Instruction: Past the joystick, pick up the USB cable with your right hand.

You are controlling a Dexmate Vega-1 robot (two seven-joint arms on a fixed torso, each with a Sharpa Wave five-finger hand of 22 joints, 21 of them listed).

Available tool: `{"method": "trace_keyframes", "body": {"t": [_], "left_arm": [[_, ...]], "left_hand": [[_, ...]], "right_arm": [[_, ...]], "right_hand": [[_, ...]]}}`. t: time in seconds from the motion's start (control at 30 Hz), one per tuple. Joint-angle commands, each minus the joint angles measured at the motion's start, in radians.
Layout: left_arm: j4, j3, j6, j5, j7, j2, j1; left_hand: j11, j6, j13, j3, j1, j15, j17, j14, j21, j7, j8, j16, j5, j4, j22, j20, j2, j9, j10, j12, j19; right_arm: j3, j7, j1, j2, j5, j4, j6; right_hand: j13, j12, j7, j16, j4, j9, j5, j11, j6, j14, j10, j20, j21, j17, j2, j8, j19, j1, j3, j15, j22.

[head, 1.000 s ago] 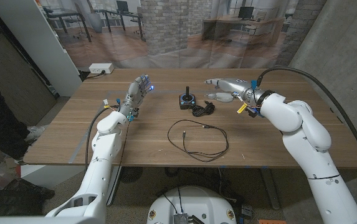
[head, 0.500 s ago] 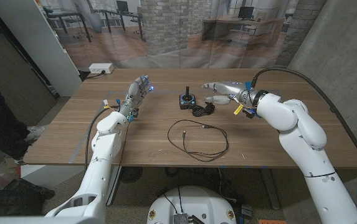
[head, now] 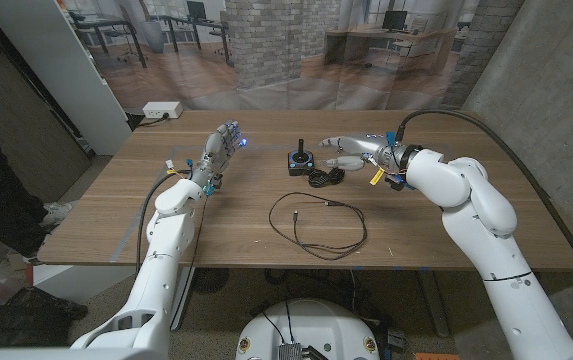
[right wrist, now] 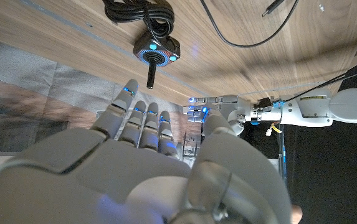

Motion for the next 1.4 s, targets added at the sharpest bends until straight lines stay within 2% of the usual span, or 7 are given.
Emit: {"method": "trace_keyframes", "body": {"t": [0.03, 0.4, 0.73, 1.4], "left_arm": [[-0.007, -0.004, 0.003, -0.003, 0.0, 0.003, 0.007], [-0.025, -0.005, 0.008, -0.005, -0.002, 0.001, 0.019], [-0.037, -0.003, 0.011, -0.004, -0.005, 0.001, 0.024], [-0.049, -0.009, 0.011, -0.006, -0.005, 0.0, 0.034]], "left_hand": [[-0.001, 0.002, 0.002, -0.005, -0.008, -0.001, 0.002, 0.003, -0.003, -0.004, 0.005, 0.004, 0.005, -0.001, 0.003, -0.004, 0.077, 0.004, 0.001, 0.003, 0.004], [0.0, 0.004, 0.002, -0.005, -0.008, -0.001, 0.002, 0.004, -0.005, -0.002, 0.005, 0.004, 0.006, -0.001, 0.003, -0.004, 0.078, 0.004, 0.001, 0.003, 0.005], [-0.003, 0.005, 0.002, -0.005, -0.008, 0.0, 0.002, 0.005, -0.006, -0.003, 0.005, 0.005, 0.006, -0.001, 0.003, -0.003, 0.078, 0.004, 0.001, 0.003, 0.005], [-0.002, 0.004, 0.002, -0.006, -0.008, -0.002, 0.002, 0.005, -0.009, -0.003, 0.005, 0.004, 0.007, -0.001, 0.003, -0.004, 0.078, 0.004, 0.002, 0.003, 0.007]], "right_arm": [[-0.023, 0.022, 0.012, -0.004, -0.001, 0.008, -0.003], [-0.034, 0.023, 0.001, -0.009, 0.003, 0.007, 0.01], [-0.049, 0.041, -0.008, -0.011, 0.001, 0.006, 0.008], [-0.093, 0.054, -0.001, -0.01, -0.068, 0.007, 0.003]], "right_hand": [[0.002, 0.002, 0.0, 0.007, -0.006, 0.005, 0.0, -0.004, 0.01, 0.01, 0.007, 0.001, 0.004, 0.003, 0.001, 0.002, 0.008, 0.015, 0.001, -0.001, 0.003], [0.002, 0.01, -0.009, 0.013, -0.012, 0.005, 0.0, -0.011, 0.042, 0.048, 0.047, 0.001, 0.007, 0.002, 0.0, 0.009, 0.028, 0.035, 0.003, -0.016, 0.003], [0.002, 0.007, -0.011, 0.01, -0.013, 0.005, 0.0, -0.012, 0.044, 0.05, 0.049, 0.003, 0.01, 0.002, 0.001, 0.007, 0.041, 0.043, 0.003, -0.017, 0.003], [0.002, -0.007, -0.014, -0.002, -0.02, 0.005, 0.0, -0.028, 0.023, 0.039, 0.03, -0.005, 0.005, 0.001, 0.001, -0.006, 0.041, 0.076, 0.01, -0.019, 0.004]]}}
